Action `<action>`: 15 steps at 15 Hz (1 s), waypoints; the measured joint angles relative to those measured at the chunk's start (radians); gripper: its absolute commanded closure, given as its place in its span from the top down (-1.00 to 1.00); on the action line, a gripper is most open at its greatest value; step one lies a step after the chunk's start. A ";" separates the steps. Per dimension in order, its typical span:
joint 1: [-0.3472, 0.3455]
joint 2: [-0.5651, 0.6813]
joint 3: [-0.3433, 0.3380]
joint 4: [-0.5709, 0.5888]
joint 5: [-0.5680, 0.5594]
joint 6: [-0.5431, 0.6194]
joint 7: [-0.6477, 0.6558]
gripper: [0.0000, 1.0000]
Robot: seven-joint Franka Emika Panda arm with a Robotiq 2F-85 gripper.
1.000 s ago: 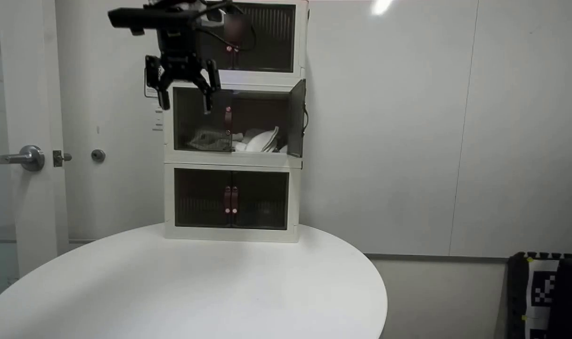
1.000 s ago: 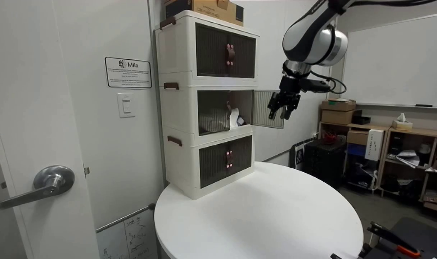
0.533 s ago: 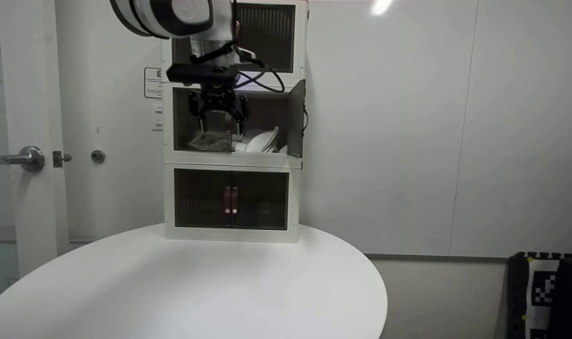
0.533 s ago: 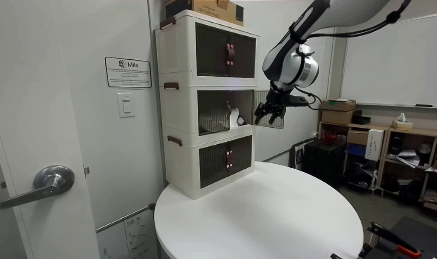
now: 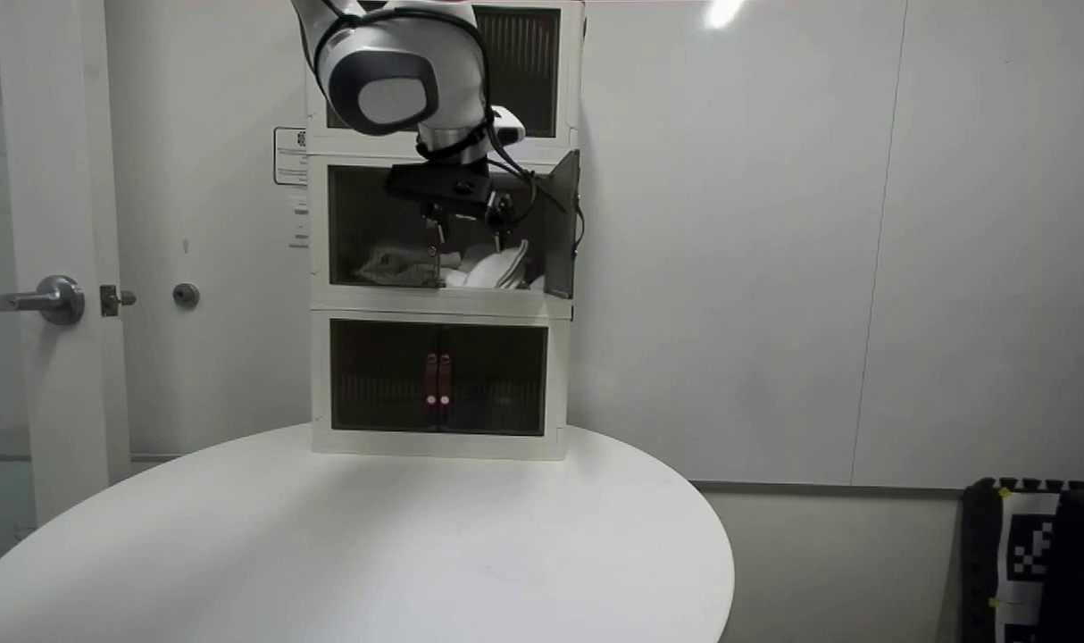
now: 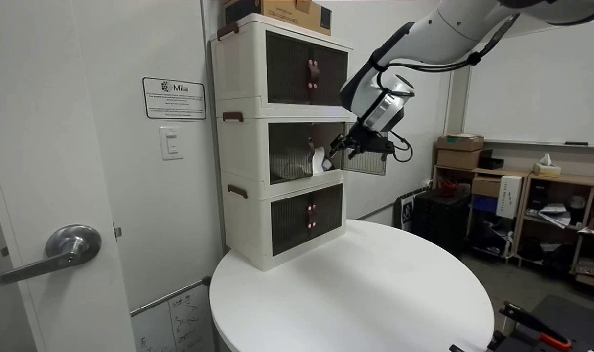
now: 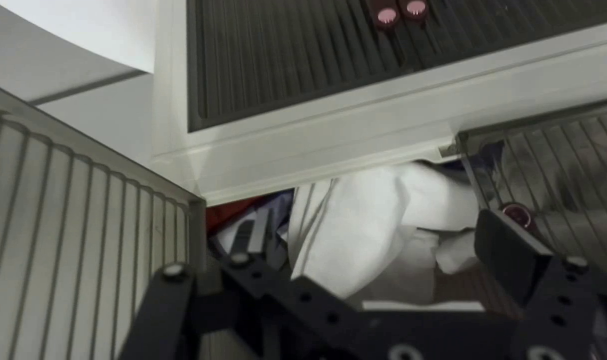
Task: Remove the towel from the middle compartment
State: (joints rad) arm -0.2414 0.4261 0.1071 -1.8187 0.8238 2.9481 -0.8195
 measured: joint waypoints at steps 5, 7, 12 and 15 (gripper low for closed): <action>-0.098 0.110 0.138 0.139 0.152 0.033 -0.156 1.00; -0.121 0.144 0.169 0.173 0.175 0.040 -0.198 1.00; -0.159 0.213 0.228 0.227 0.201 0.083 -0.272 1.00; -0.180 0.245 0.261 0.256 0.207 0.114 -0.305 1.00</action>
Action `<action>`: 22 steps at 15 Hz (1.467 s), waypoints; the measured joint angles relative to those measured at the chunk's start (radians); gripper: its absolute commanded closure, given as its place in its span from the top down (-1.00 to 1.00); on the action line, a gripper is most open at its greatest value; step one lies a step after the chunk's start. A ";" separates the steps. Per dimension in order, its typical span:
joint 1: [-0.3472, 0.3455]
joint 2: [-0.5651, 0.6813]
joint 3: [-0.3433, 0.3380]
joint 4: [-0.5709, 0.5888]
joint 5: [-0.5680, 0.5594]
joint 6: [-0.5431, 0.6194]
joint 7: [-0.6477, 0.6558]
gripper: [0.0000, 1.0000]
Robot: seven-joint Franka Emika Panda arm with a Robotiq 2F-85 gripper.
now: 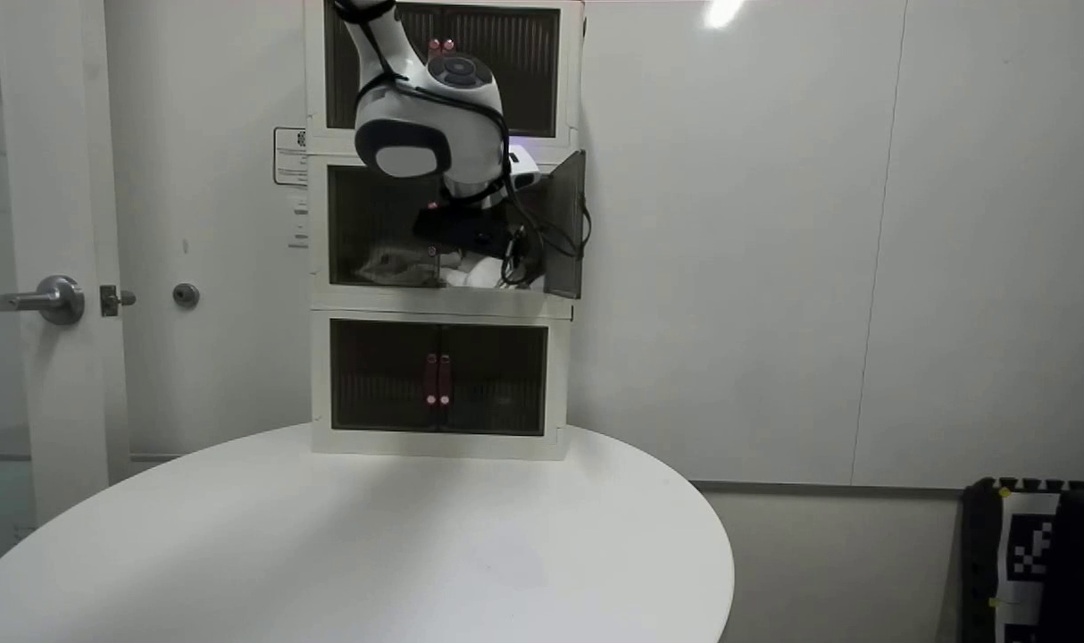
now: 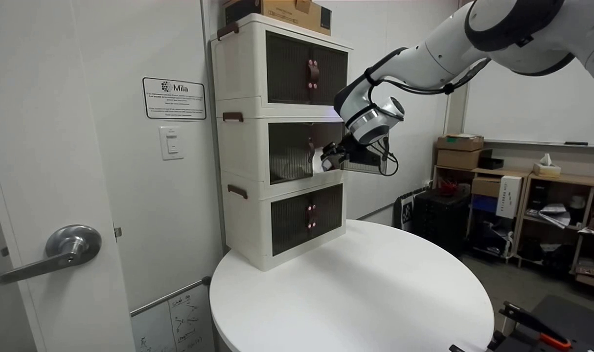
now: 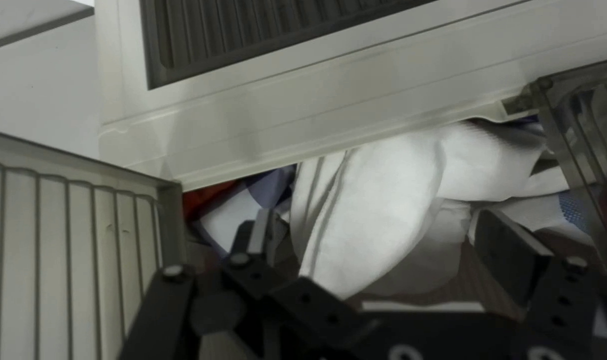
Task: Remove the towel from the middle compartment
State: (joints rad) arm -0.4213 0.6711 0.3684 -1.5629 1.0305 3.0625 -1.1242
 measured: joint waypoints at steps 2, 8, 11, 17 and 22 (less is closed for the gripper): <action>-0.018 0.021 0.020 0.025 0.000 0.008 -0.019 1.00; -0.046 0.079 0.089 0.071 0.000 0.040 -0.059 1.00; -0.046 0.113 0.123 0.089 0.000 0.056 -0.073 1.00; -0.048 0.168 0.147 0.147 0.000 0.064 -0.094 0.37; -0.054 0.198 0.150 0.201 0.000 0.064 -0.097 0.93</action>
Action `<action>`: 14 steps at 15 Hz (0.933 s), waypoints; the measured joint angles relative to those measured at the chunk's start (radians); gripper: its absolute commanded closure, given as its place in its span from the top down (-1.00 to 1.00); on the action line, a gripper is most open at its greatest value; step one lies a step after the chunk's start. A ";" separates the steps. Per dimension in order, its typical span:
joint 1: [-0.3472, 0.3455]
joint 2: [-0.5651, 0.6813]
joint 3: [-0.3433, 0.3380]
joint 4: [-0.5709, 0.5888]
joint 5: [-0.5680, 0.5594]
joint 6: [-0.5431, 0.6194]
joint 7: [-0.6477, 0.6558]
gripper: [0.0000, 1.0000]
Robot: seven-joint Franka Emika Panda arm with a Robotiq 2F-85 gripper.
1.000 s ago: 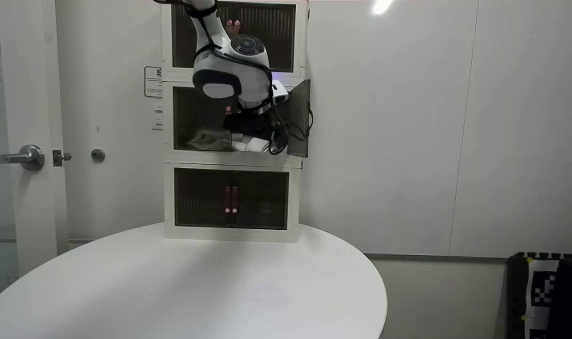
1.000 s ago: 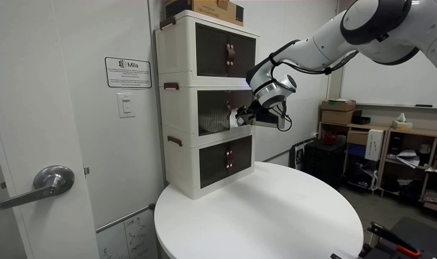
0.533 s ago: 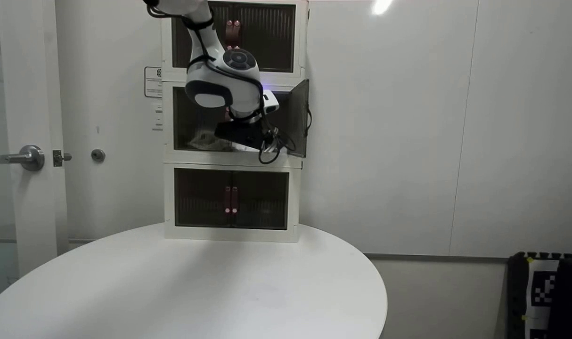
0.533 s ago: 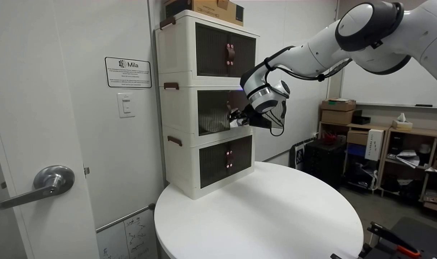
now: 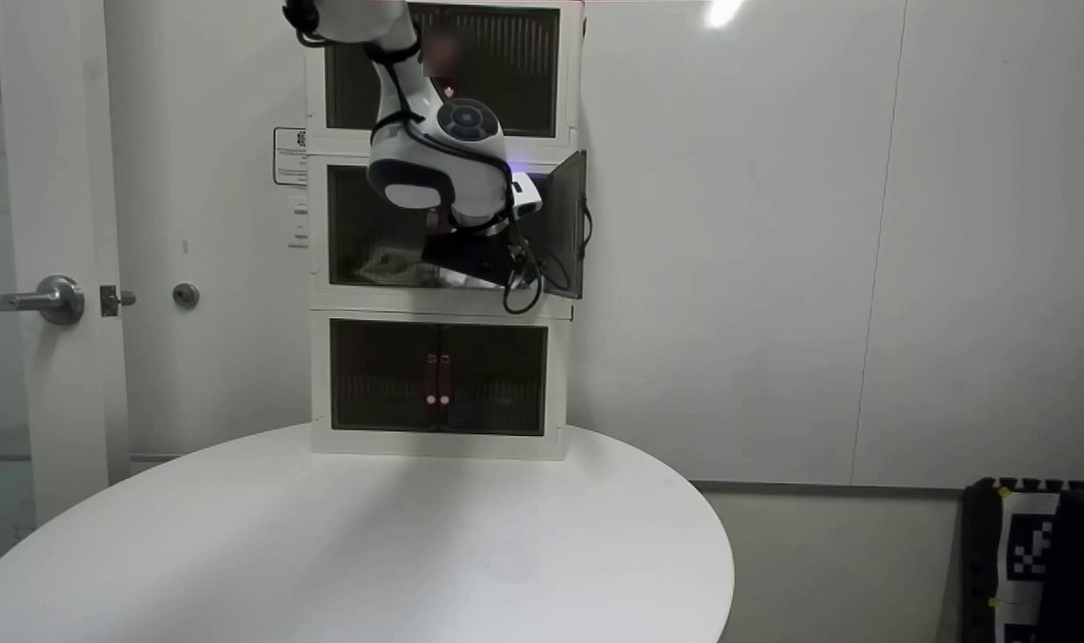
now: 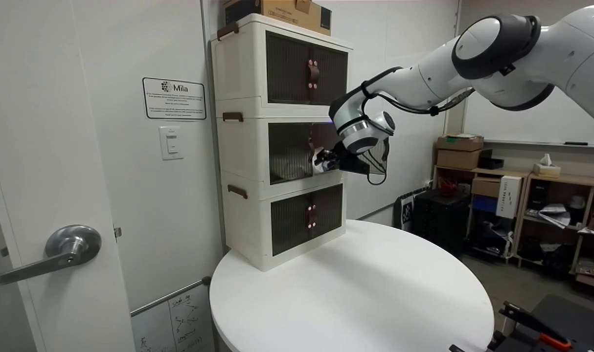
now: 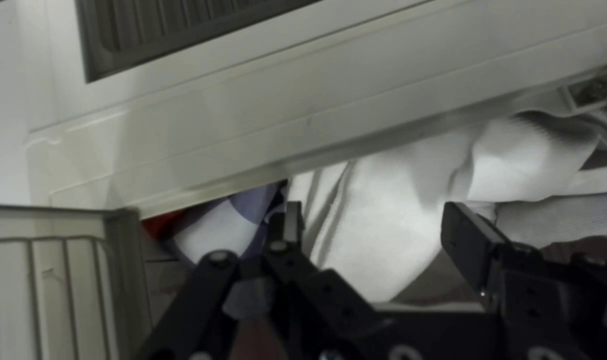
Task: Remove the towel from the middle compartment
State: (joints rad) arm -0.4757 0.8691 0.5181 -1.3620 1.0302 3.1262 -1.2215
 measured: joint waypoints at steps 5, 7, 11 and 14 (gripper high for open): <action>0.002 0.028 0.006 0.041 -0.001 0.000 0.000 1.00; 0.005 0.038 0.006 0.054 -0.001 0.000 -0.001 1.00; 0.016 0.062 0.006 0.079 -0.004 0.000 -0.001 0.93; 0.030 0.081 0.006 0.099 -0.005 0.000 -0.001 0.39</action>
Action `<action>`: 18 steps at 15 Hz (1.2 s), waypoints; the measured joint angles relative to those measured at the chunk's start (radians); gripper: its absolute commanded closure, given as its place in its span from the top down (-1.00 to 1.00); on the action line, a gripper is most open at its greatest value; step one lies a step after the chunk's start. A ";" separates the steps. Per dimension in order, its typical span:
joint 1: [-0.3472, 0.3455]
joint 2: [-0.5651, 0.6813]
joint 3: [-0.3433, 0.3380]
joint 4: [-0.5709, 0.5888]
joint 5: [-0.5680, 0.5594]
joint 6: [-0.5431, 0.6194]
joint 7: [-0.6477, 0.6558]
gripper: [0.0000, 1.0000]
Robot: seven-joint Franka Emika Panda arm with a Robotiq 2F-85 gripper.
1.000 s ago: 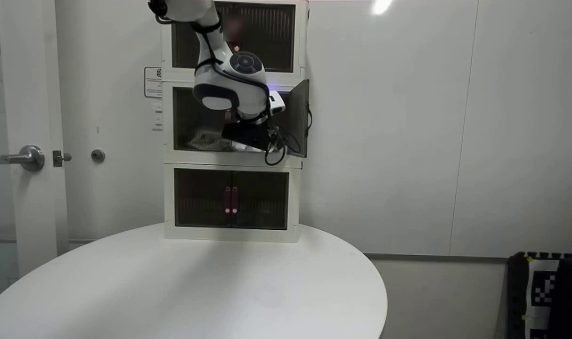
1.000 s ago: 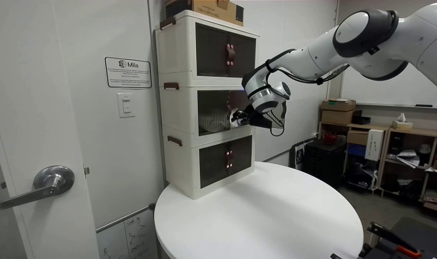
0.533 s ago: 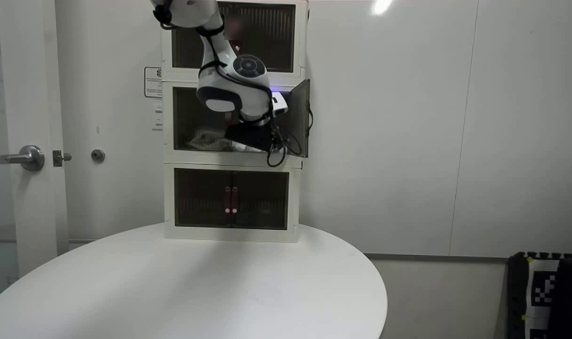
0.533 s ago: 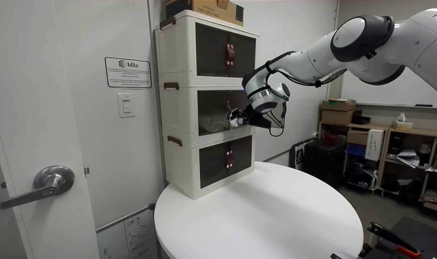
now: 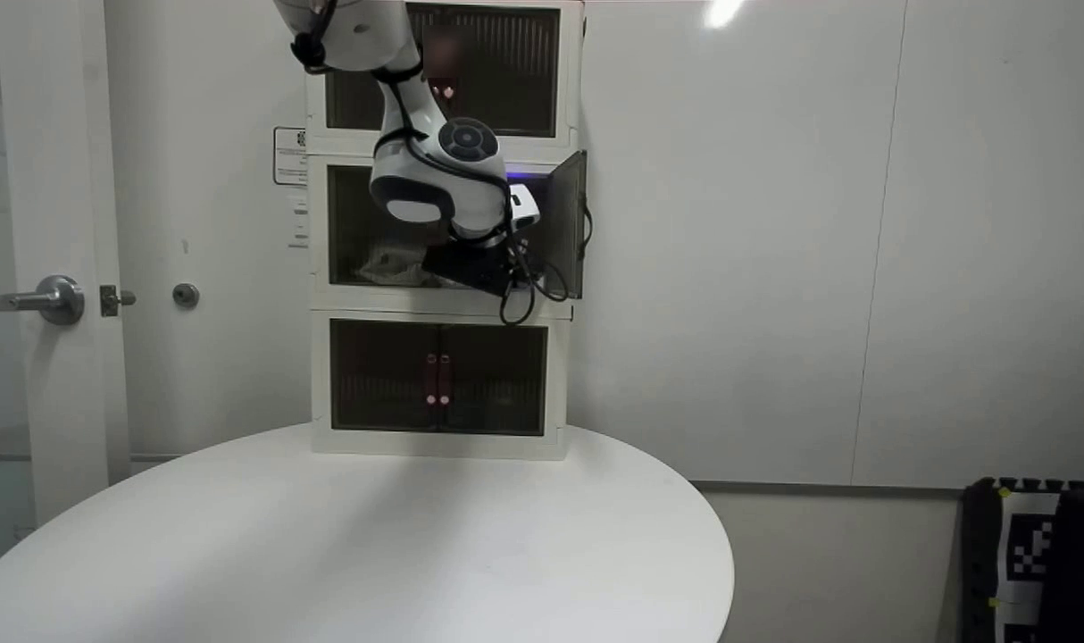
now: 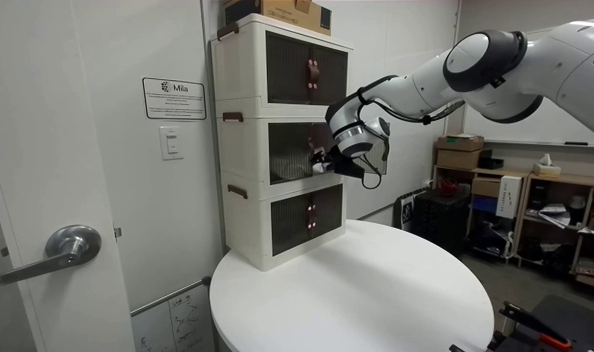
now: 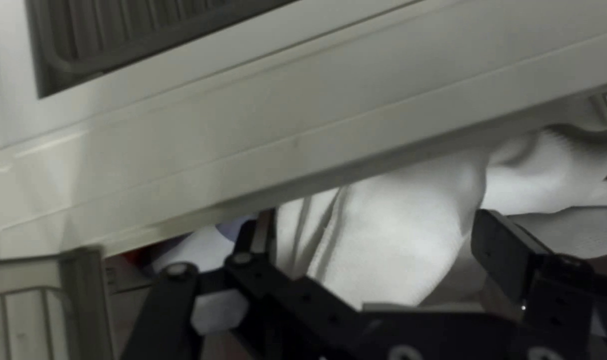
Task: Remove the towel from the middle compartment
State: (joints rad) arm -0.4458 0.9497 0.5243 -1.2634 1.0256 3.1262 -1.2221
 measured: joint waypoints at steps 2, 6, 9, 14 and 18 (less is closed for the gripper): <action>0.013 0.008 0.000 0.010 -0.001 0.000 0.000 0.08; 0.032 0.018 0.000 0.027 -0.002 0.000 0.000 -0.52; 0.034 0.018 0.000 0.037 -0.002 0.000 0.000 -0.88; 0.032 0.018 0.003 0.050 -0.002 0.000 0.000 -0.83; 0.011 -0.003 0.008 0.036 0.009 -0.002 0.010 -0.83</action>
State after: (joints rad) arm -0.4350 0.9466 0.5323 -1.2274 1.0349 3.1242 -1.2119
